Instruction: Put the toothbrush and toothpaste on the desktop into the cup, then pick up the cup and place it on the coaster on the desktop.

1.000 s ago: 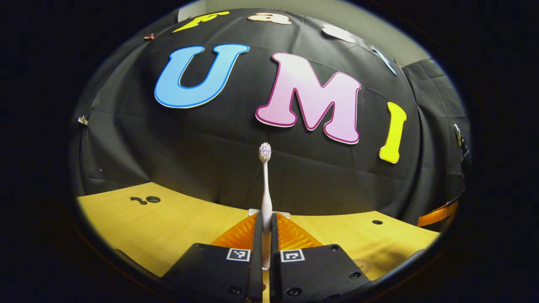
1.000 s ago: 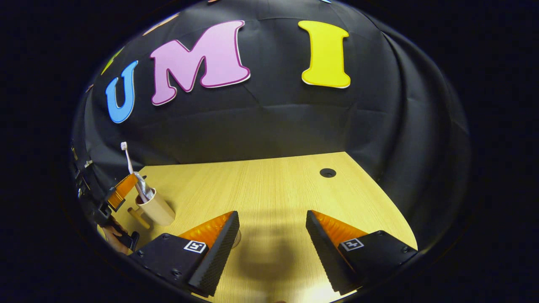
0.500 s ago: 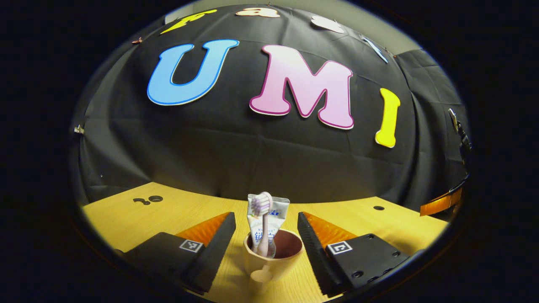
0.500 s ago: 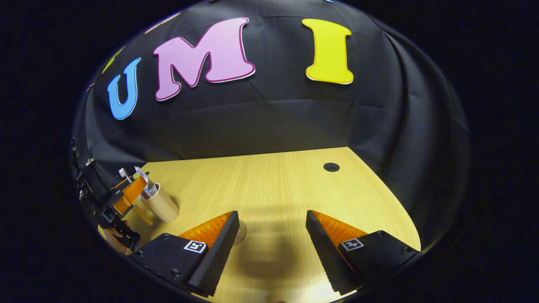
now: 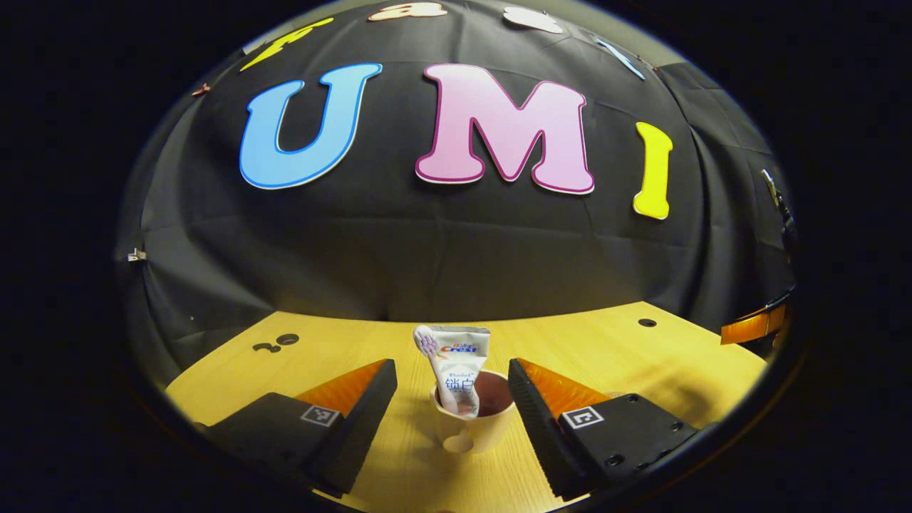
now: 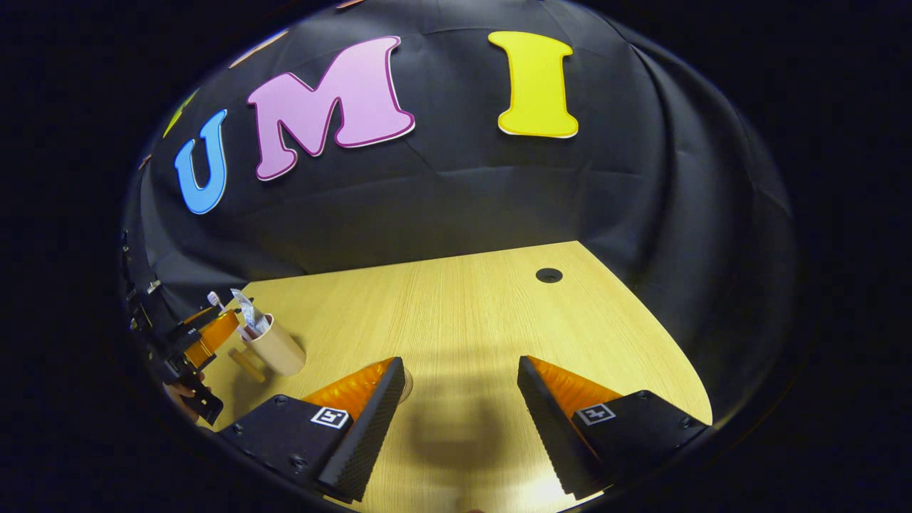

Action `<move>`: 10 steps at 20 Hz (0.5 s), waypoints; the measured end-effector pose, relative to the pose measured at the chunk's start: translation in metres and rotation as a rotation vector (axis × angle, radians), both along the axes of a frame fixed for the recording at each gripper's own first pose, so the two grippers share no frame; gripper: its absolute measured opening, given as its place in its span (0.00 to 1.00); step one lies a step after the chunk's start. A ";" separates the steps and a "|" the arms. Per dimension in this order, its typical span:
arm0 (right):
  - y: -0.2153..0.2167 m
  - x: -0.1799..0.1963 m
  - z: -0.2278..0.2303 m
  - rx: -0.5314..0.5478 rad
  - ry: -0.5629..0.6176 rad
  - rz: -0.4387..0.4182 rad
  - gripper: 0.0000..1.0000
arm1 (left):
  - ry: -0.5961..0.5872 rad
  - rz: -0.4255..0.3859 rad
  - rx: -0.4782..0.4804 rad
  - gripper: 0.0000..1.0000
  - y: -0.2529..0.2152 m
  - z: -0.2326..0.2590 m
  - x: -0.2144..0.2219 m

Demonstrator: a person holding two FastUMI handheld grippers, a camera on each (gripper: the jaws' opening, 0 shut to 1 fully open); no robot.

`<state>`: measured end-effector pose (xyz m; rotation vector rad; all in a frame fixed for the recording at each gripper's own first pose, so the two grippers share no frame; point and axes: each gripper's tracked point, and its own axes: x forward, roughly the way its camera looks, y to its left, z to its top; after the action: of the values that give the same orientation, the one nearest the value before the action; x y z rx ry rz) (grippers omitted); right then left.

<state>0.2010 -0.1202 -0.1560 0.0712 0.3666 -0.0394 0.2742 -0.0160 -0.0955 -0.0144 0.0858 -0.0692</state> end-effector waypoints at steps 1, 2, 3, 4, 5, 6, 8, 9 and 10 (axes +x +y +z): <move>-0.003 -0.002 0.001 0.008 -0.002 -0.005 0.98 | 0.037 -0.009 -0.016 0.97 -0.002 -0.002 -0.003; -0.005 -0.006 0.001 0.015 0.002 -0.010 0.98 | 0.075 -0.016 -0.031 0.97 -0.001 -0.006 -0.005; -0.008 -0.009 0.000 0.024 0.007 -0.014 0.98 | 0.121 -0.013 -0.038 0.97 0.000 -0.009 -0.007; -0.010 -0.013 0.000 0.033 0.010 -0.017 0.98 | 0.164 -0.012 -0.038 0.98 0.001 -0.014 -0.009; -0.014 -0.017 0.001 0.040 0.011 -0.022 0.98 | 0.207 -0.009 -0.032 0.98 0.003 -0.017 -0.010; -0.017 -0.020 0.000 0.045 0.012 -0.026 0.98 | 0.250 -0.002 -0.026 0.98 0.004 -0.021 -0.011; -0.026 -0.029 -0.001 0.051 0.018 -0.033 0.98 | 0.347 0.006 -0.014 0.98 0.006 -0.030 -0.014; -0.031 -0.034 -0.002 0.056 0.021 -0.040 0.98 | 0.400 0.006 -0.013 0.98 0.007 -0.036 -0.014; -0.035 -0.038 -0.002 0.064 0.025 -0.048 0.98 | 0.446 0.001 -0.016 0.98 0.006 -0.042 -0.014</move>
<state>0.1633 -0.1555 -0.1585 0.1426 0.3912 -0.0758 0.2601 -0.0097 -0.1374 -0.0454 0.5313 -0.0646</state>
